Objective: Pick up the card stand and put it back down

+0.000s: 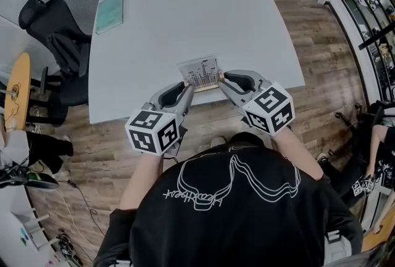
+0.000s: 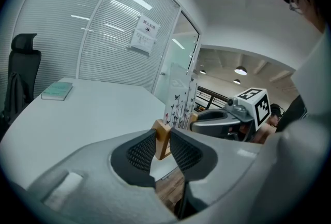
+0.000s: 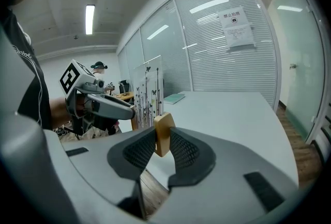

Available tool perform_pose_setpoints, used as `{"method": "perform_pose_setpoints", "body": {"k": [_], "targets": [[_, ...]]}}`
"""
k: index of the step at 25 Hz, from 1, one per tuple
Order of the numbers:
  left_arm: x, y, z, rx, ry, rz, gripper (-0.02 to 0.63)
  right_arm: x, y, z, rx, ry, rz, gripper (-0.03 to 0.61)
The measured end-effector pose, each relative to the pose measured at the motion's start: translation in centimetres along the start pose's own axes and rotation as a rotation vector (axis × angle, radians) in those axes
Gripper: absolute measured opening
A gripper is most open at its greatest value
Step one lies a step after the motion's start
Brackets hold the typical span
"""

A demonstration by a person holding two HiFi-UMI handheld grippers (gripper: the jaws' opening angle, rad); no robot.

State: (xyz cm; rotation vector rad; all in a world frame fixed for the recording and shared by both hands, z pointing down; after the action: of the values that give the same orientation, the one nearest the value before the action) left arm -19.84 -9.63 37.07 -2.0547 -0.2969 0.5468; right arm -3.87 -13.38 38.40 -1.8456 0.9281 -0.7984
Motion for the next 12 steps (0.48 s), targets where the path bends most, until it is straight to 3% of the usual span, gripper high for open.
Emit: {"method": "perform_pose_setpoints", "body": {"k": [12], "targets": [[-1.3, -0.2, -3.3, -0.014, 0.008, -0.027, 0.086, 2.5, -0.5, -1.6, -0.023, -0.058, 0.071, 0.087]]}}
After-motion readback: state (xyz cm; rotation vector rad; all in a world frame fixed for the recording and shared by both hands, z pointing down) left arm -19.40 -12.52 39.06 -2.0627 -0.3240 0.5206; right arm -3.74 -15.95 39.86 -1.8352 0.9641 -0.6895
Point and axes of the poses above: the fingertips, and each gripper's own axes: z backward along the fingers, x to its right, y out of its top, the point moved 6 cm from there along z, backward along the fingers, and after that the axes turned 1 degree about y, right-handed, at the moved point
